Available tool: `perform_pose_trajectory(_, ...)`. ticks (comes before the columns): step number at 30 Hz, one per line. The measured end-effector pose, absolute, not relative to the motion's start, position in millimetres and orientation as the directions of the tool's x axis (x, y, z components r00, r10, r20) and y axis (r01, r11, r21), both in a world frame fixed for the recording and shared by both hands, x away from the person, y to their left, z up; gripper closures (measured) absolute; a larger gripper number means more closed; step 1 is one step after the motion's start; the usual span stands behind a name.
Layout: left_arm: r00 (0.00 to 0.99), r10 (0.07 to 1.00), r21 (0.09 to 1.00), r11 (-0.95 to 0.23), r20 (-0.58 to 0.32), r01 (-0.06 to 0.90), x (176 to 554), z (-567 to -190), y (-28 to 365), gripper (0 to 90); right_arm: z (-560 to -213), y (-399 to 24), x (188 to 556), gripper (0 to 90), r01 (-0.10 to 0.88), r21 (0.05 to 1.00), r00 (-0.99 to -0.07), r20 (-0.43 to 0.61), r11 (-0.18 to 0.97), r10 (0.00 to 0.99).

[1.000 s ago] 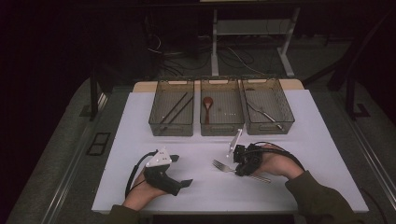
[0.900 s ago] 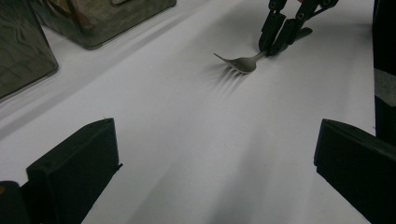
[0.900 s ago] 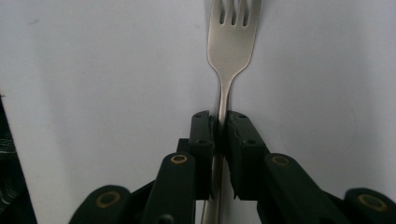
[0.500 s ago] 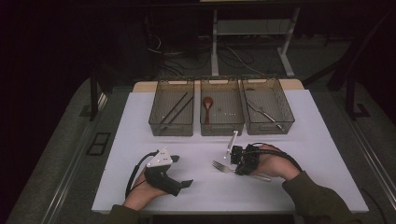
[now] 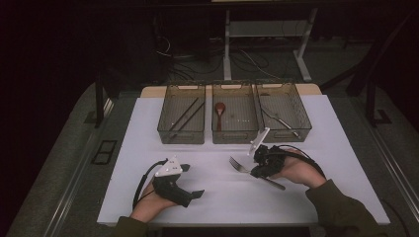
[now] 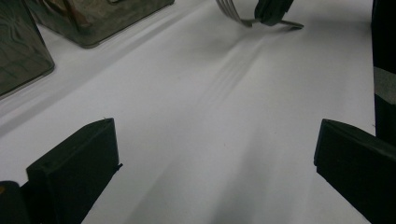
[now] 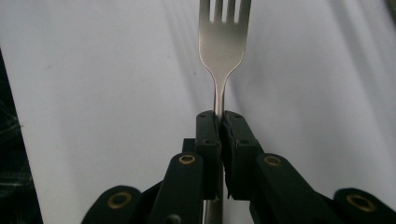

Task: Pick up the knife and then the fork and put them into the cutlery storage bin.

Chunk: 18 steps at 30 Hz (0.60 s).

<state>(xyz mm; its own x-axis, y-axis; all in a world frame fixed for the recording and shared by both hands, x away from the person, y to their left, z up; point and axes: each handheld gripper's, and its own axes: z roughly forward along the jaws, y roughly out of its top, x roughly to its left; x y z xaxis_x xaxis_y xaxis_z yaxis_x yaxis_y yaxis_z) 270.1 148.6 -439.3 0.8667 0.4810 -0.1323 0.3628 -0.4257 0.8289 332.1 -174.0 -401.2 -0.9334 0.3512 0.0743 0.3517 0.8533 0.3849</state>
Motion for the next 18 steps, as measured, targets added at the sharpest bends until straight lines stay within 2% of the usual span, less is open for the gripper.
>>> perform_pose_trajectory(18,0.864,0.484,0.840,-0.405,-0.138,0.362,272.7,-437.9,147.9,0.0,-382.6,-216.0,339.9,84.4,0.467,0.639,-0.857,0.154,0.612,0.492)
